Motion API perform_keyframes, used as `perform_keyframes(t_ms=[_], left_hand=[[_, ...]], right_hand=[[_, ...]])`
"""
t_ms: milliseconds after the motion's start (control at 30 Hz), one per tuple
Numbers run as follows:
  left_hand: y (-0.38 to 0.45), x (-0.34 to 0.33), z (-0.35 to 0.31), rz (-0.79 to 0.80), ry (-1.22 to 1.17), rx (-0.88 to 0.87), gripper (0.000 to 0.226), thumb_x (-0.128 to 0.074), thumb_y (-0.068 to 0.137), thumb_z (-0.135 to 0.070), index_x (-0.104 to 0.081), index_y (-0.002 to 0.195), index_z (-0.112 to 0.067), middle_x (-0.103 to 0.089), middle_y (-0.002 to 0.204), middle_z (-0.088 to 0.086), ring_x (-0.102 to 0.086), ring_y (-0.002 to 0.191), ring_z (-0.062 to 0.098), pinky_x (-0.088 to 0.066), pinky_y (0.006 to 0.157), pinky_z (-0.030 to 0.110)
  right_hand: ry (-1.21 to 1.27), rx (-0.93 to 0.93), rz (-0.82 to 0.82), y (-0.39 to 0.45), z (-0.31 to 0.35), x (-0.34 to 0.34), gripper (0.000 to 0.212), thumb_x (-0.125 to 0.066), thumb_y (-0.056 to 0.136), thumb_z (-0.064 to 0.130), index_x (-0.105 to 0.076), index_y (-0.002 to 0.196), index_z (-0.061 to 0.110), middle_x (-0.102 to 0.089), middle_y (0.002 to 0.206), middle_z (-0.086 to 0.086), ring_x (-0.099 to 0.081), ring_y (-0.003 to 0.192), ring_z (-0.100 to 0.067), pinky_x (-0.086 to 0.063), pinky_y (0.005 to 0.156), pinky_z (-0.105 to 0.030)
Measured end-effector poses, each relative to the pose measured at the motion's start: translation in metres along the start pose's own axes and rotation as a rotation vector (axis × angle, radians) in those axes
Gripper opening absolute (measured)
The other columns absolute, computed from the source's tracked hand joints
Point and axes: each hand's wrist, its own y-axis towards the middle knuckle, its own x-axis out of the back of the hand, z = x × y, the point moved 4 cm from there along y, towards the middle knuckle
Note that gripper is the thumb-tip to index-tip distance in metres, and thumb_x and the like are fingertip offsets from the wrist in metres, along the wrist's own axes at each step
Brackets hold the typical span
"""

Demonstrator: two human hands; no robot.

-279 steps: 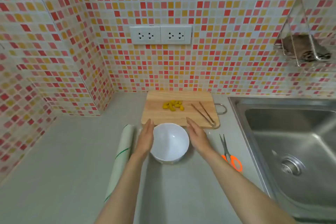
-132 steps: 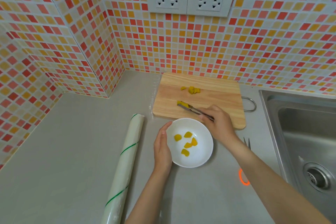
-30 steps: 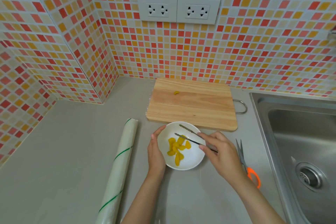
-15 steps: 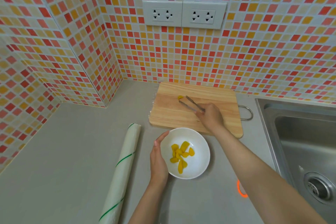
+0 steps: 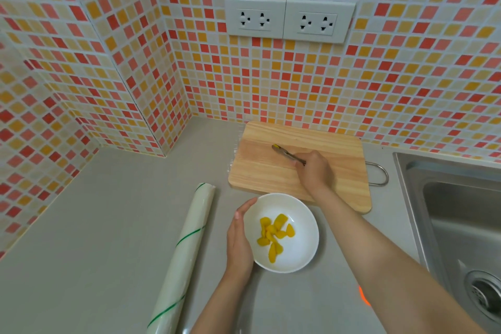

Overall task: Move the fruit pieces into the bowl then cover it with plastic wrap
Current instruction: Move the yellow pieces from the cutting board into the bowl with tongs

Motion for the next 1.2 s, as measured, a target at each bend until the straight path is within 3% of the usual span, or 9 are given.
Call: perform_keyframes(t_ms=[167, 300, 433, 600, 800, 933, 1033, 1200], left_hand=[[-0.002, -0.001, -0.001, 0.012, 0.009, -0.011, 0.043, -0.025, 0.099, -0.036, -0.066, 0.108, -0.023, -0.072, 0.103, -0.009, -0.065, 0.1, 0.006, -0.05, 0.078, 0.014], [0.003, 0.001, -0.002, -0.012, 0.011, -0.019, 0.046, -0.019, 0.102, -0.027, -0.065, 0.107, -0.023, -0.069, 0.108, -0.005, -0.064, 0.101, 0.009, -0.049, 0.08, 0.014], [0.0, 0.0, -0.002, 0.008, 0.028, -0.023, 0.047, -0.019, 0.102, -0.03, -0.063, 0.114, -0.018, -0.067, 0.112, 0.002, -0.063, 0.103, 0.014, -0.05, 0.083, 0.02], [-0.003, -0.001, -0.006, 0.009, 0.024, -0.029, 0.044, -0.019, 0.102, -0.029, -0.062, 0.11, -0.023, -0.066, 0.111, -0.003, -0.061, 0.105, 0.013, -0.049, 0.084, 0.018], [-0.003, 0.0, -0.005, 0.012, 0.01, -0.019, 0.044, -0.02, 0.102, -0.029, -0.063, 0.107, -0.026, -0.066, 0.112, -0.004, -0.06, 0.109, 0.017, -0.046, 0.093, 0.03], [-0.002, 0.0, -0.004, 0.018, 0.0, -0.011, 0.043, -0.021, 0.102, -0.03, -0.064, 0.108, -0.027, -0.068, 0.11, -0.007, -0.061, 0.109, 0.016, -0.047, 0.089, 0.028], [-0.002, 0.0, -0.004, 0.022, 0.008, 0.007, 0.043, -0.022, 0.102, -0.032, -0.064, 0.108, -0.031, -0.068, 0.11, -0.011, -0.061, 0.109, 0.013, -0.046, 0.089, 0.026], [0.001, 0.003, -0.002, 0.032, 0.059, 0.062, 0.039, -0.022, 0.1, -0.039, -0.054, 0.124, -0.039, -0.058, 0.128, -0.006, -0.054, 0.117, 0.009, -0.04, 0.103, 0.031]], right_hand=[[0.155, 0.216, -0.099, -0.057, -0.003, 0.034, 0.025, -0.059, 0.087, 0.018, -0.069, 0.11, 0.02, -0.06, 0.085, -0.009, -0.058, 0.078, -0.024, -0.04, 0.062, -0.029], [0.333, 0.289, -0.153, -0.129, -0.015, 0.055, 0.026, -0.066, 0.082, 0.013, -0.071, 0.106, 0.02, -0.055, 0.073, -0.001, -0.056, 0.064, -0.013, -0.04, 0.058, -0.012], [0.255, 0.288, -0.06, -0.178, -0.03, 0.061, 0.028, -0.066, 0.082, 0.014, -0.07, 0.109, 0.024, -0.057, 0.074, -0.006, -0.059, 0.063, -0.022, -0.05, 0.065, -0.039], [0.03, 0.282, 0.007, -0.203, -0.038, 0.062, 0.035, -0.066, 0.083, 0.023, -0.064, 0.117, 0.032, -0.049, 0.082, 0.009, -0.061, 0.08, -0.018, -0.028, 0.072, -0.026], [0.041, 0.277, -0.08, -0.2, -0.035, 0.072, 0.04, -0.07, 0.08, 0.02, -0.063, 0.119, 0.025, -0.05, 0.084, 0.006, -0.061, 0.081, -0.023, -0.038, 0.072, -0.032], [0.107, 0.257, -0.161, -0.182, -0.037, 0.075, 0.041, -0.07, 0.079, 0.021, -0.063, 0.12, 0.021, -0.055, 0.085, 0.0, -0.062, 0.078, -0.025, -0.05, 0.074, -0.04], [0.12, 0.167, -0.222, -0.147, -0.042, 0.072, 0.039, -0.068, 0.08, 0.021, -0.064, 0.119, 0.017, -0.06, 0.089, -0.009, -0.062, 0.085, -0.031, -0.051, 0.076, -0.04], [0.007, 0.018, -0.157, -0.08, -0.044, 0.048, 0.031, -0.061, 0.084, 0.026, -0.066, 0.112, 0.014, -0.058, 0.104, -0.019, -0.051, 0.105, -0.038, -0.043, 0.089, -0.043]])
